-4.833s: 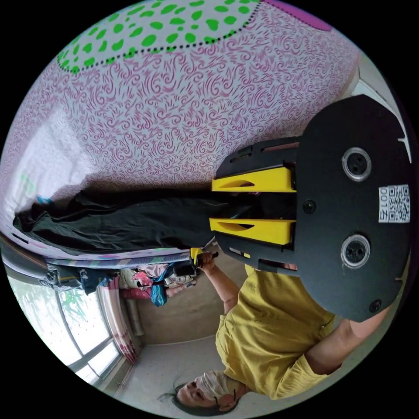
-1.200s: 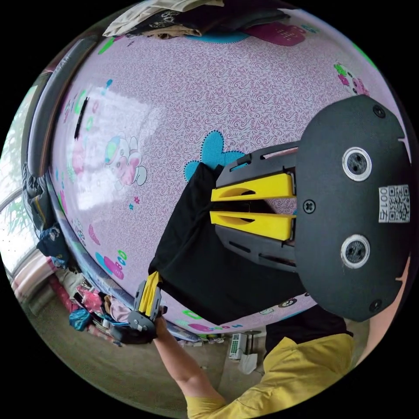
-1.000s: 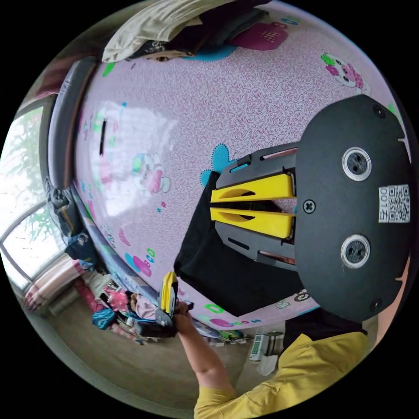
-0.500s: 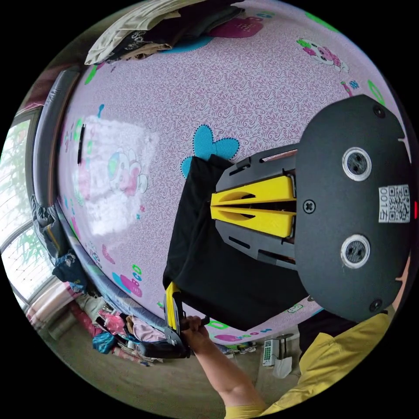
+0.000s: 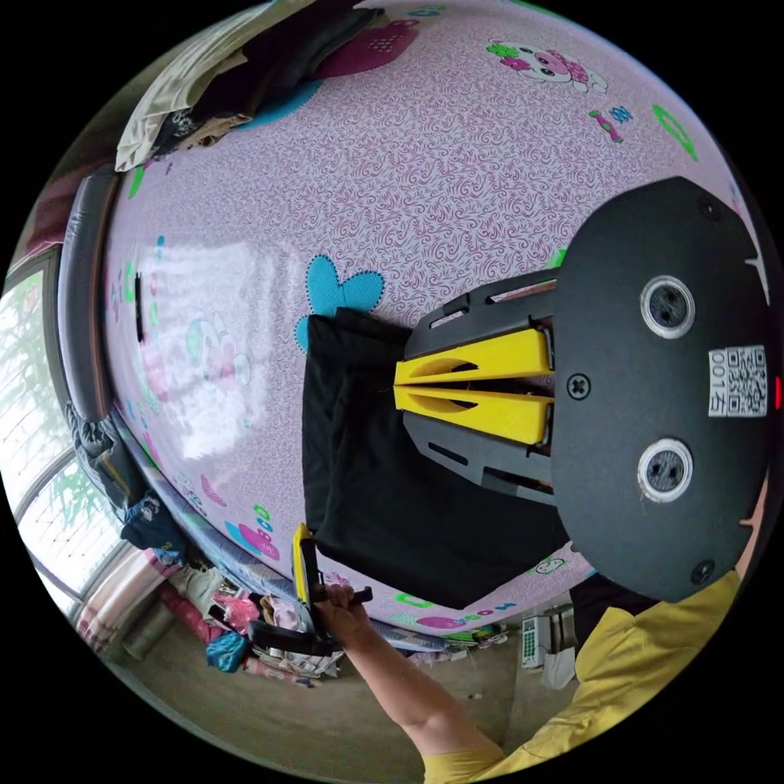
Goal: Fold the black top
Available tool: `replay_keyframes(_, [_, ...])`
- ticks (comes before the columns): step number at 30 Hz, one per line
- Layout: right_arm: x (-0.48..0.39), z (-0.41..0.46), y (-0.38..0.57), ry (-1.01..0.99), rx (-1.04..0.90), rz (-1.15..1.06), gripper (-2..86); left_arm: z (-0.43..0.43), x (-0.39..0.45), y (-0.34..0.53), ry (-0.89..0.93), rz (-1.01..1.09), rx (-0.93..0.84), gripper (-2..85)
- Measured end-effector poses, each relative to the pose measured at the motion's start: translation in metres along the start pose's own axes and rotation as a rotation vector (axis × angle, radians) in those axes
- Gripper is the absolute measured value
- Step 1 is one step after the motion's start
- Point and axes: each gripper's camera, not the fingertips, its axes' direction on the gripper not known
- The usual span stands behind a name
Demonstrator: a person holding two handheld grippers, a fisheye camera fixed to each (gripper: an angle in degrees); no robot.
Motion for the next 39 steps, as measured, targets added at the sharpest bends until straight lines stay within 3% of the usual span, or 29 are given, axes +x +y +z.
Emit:
replay_keyframes(4, [0.002, -0.015, 0.008, -0.043, 0.051, -0.012, -0.1, -0.02, 0.004, 0.006, 0.016, 0.046, 0.036, -1.6])
replay_keyframes(10, [0.003, -0.025, 0.024, -0.136, 0.05, -0.034, -0.1, -0.024, 0.025, 0.009, -0.091, 0.288, -0.016, -1.6])
replay_keyframes(16, [0.002, -0.017, 0.007, -0.14, 0.031, -0.078, -0.1, -0.016, 0.029, -0.01, 0.052, 0.417, -0.083, -1.5])
replay_keyframes(23, [-0.003, -0.018, -0.059, -0.269, 0.096, -0.14, -0.1, 0.008, 0.046, 0.006, 0.024, 0.546, -0.184, -1.4])
replay_keyframes(30, [-0.046, 0.056, -0.165, -0.354, -0.164, -0.271, -0.1, 0.019, 0.051, 0.022, -0.023, 0.579, -0.108, -1.5])
replay_keyframes(39, [-0.077, 0.128, -0.213, -0.379, -0.419, -0.357, -0.2, 0.034, 0.052, 0.046, -0.108, 0.64, 0.006, -1.5])
